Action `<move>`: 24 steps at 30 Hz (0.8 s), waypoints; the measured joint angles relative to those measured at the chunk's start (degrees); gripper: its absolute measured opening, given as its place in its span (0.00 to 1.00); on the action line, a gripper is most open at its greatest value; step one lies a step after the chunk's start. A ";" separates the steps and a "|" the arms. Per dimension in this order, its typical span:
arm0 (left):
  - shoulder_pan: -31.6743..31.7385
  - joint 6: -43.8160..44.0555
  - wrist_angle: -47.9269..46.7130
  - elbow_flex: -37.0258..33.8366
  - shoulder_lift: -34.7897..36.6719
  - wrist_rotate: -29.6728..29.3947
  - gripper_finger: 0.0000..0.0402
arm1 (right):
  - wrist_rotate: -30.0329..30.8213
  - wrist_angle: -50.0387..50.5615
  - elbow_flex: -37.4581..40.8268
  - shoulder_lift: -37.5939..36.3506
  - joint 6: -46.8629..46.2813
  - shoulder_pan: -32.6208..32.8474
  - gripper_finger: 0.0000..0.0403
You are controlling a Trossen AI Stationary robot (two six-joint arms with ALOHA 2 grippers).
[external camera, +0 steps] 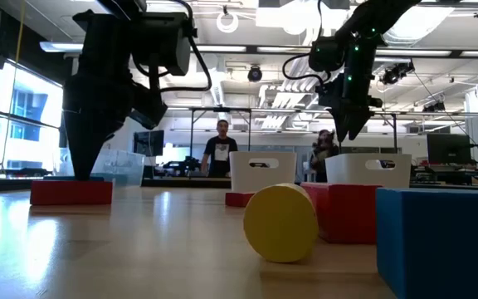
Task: Sort & place blocks by color
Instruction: Put the blue block into the transparent bin
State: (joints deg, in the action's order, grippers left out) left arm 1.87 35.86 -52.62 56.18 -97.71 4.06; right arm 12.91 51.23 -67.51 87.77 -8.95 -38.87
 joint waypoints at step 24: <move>2.25 -4.29 1.07 -0.24 -1.38 -3.24 0.25 | -1.72 0.54 0.00 -0.02 -0.02 0.02 0.52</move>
State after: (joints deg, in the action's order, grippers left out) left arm 4.12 31.56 -51.55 55.94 -99.09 0.82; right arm 11.18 51.77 -67.51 87.74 -8.97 -38.85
